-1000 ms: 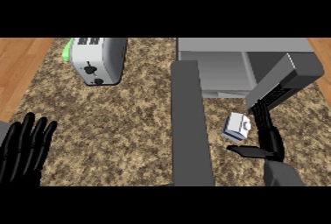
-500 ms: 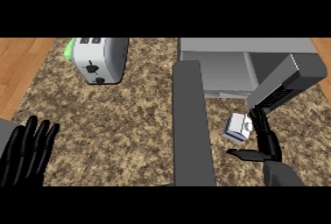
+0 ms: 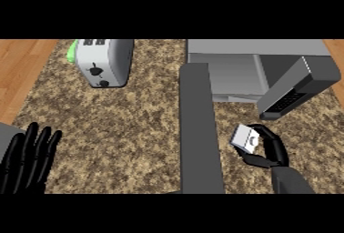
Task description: Pick up the milk, place it into the microwave and close the microwave
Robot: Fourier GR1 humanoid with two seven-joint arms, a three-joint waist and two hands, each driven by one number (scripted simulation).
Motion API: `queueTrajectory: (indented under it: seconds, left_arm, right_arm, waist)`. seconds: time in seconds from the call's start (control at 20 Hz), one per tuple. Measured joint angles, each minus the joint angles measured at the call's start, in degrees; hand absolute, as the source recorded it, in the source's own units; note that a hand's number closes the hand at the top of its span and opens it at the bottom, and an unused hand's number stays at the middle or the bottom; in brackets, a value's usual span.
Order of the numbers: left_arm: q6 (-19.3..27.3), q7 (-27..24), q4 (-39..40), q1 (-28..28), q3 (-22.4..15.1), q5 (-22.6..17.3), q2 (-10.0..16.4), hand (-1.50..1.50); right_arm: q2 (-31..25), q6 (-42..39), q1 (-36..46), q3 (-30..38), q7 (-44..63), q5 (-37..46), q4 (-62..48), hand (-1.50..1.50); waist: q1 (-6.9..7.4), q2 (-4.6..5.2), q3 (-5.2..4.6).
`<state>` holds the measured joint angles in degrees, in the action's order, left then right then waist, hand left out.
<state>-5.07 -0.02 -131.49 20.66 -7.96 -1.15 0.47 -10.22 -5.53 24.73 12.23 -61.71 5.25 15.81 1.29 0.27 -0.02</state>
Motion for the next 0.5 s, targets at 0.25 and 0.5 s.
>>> queueTrajectory:
  seconds: [0.25,0.5]
  left_arm:
    - [0.1,1.1,-0.4,-0.3,1.1,-0.7,0.4,-1.50]
    - [-0.1,0.4,-0.3,1.0,2.0,-1.2,0.4,-1.50]
  right_arm:
    - [1.8,-2.4,0.7,-2.0,0.8,0.3,2.9,1.50]
    - [3.8,-2.7,-4.1,-3.7,1.0,-0.1,8.5,1.50]
  waist:
    - [-0.34,-0.13,0.04]
    - [-1.06,-0.37,0.01]
